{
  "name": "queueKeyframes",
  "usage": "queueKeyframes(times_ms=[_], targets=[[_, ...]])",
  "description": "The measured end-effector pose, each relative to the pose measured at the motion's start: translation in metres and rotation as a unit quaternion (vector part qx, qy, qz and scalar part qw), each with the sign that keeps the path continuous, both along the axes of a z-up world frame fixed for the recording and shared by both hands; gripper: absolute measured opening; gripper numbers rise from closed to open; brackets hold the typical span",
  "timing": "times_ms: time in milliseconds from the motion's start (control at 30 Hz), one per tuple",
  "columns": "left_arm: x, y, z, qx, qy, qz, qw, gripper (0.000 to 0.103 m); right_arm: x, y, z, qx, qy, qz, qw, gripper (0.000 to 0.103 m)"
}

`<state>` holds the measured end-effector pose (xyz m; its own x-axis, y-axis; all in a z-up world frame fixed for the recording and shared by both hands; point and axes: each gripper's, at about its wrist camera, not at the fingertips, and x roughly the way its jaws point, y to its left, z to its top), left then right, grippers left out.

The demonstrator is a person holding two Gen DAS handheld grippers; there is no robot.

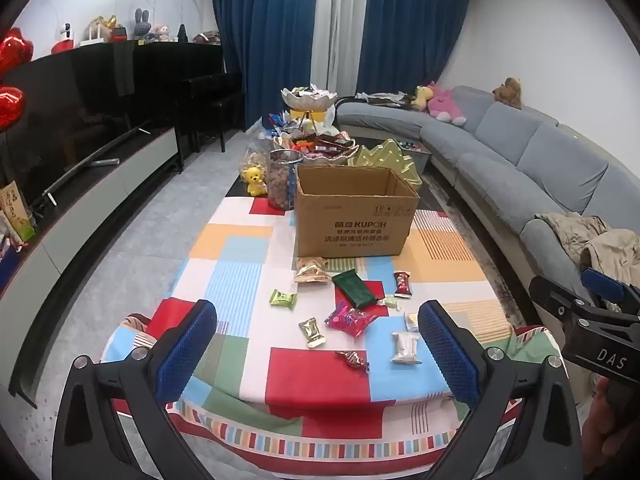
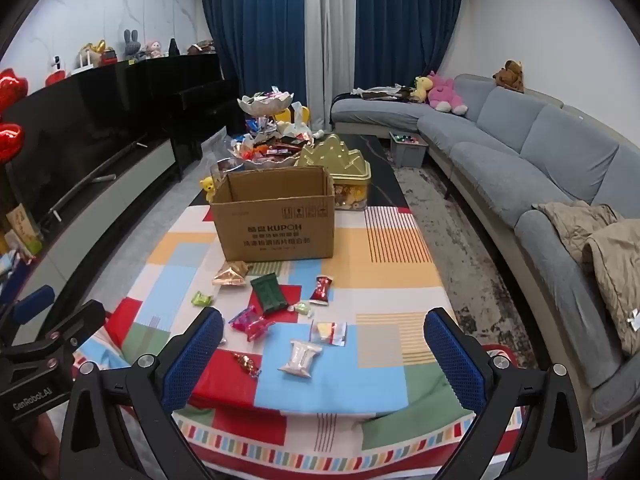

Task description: Organize snacks

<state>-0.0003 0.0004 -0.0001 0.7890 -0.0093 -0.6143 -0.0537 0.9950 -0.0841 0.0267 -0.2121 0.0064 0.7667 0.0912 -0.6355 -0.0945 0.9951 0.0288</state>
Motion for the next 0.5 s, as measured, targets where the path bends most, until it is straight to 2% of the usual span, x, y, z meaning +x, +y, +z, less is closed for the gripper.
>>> queueKeyframes(times_ms=[267,433,500], targets=[[-0.004,0.014,0.009,-0.004,0.002,-0.01,0.9999,0.102,-0.004,-0.004,0.004,0.002,-0.005,-0.004,1.0,0.102],[-0.008,0.002,0.013,0.008,0.002,-0.008,0.9999,0.102,0.005,-0.006,0.002,0.003,-0.005,-0.004,1.0,0.102],[-0.006,0.001,0.011,0.009,0.003,-0.007,0.9999,0.102,-0.009,-0.006,0.007,0.002,-0.017,-0.006,1.0,0.102]])
